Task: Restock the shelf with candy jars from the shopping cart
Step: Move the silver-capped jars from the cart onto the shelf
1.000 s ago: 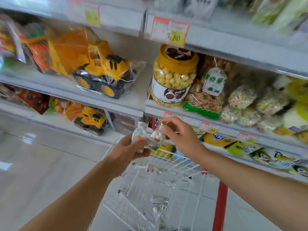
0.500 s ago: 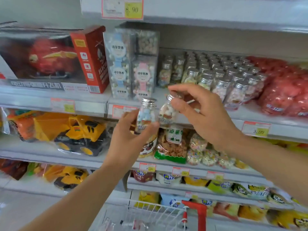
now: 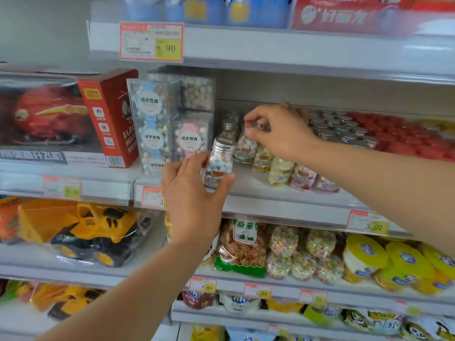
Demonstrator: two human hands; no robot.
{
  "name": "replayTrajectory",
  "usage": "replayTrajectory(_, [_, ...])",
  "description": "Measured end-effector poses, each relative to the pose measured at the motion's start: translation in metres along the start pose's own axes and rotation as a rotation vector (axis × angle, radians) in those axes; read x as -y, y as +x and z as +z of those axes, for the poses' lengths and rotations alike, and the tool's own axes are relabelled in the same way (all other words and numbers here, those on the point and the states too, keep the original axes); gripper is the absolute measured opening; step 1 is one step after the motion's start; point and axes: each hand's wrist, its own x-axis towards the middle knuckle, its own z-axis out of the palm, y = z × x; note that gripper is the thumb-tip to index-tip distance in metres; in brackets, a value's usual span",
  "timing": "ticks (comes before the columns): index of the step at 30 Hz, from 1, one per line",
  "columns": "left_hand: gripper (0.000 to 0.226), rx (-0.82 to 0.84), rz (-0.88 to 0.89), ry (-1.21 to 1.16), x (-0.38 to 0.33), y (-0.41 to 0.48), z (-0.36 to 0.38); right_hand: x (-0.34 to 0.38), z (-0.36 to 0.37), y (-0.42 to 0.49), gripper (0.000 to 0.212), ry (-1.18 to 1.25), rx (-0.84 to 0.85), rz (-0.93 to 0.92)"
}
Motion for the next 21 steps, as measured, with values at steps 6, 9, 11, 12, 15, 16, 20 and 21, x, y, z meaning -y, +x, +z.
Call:
replayTrajectory(6, [0.052, -0.042, -0.032, -0.036, 0.003, 0.0, 0.008, -0.004, 0.006, 0.014, 0.023, -0.11, -0.013, 0.021])
replayTrajectory(9, [0.051, -0.052, -0.03, -0.042, 0.002, 0.001, 0.009, -0.006, 0.011, 0.022, 0.022, -0.127, -0.027, 0.038])
replayTrajectory(11, [0.05, -0.058, -0.029, -0.044, 0.001, 0.002, 0.009, -0.007, 0.013, 0.025, 0.023, -0.144, -0.032, 0.039])
replayTrajectory(12, [0.05, -0.063, -0.028, -0.043, 0.0, 0.003, 0.009, -0.008, 0.014, 0.027, 0.023, -0.151, -0.031, 0.04])
replayTrajectory(15, [0.049, -0.083, -0.018, -0.045, -0.002, 0.005, 0.01, -0.008, 0.013, 0.026, 0.026, -0.142, -0.037, 0.04])
replayTrajectory(16, [0.049, -0.083, -0.02, -0.047, -0.002, 0.006, 0.01, -0.007, 0.011, 0.023, 0.024, -0.116, -0.064, 0.016])
replayTrajectory(20, [0.049, -0.067, -0.019, -0.031, -0.004, 0.007, 0.01, 0.003, 0.0, -0.01, 0.026, 0.296, -0.046, -0.152])
replayTrajectory(21, [0.049, -0.064, -0.013, -0.028, -0.005, 0.007, 0.011, 0.007, -0.002, -0.02, 0.029, 0.39, 0.008, -0.196])
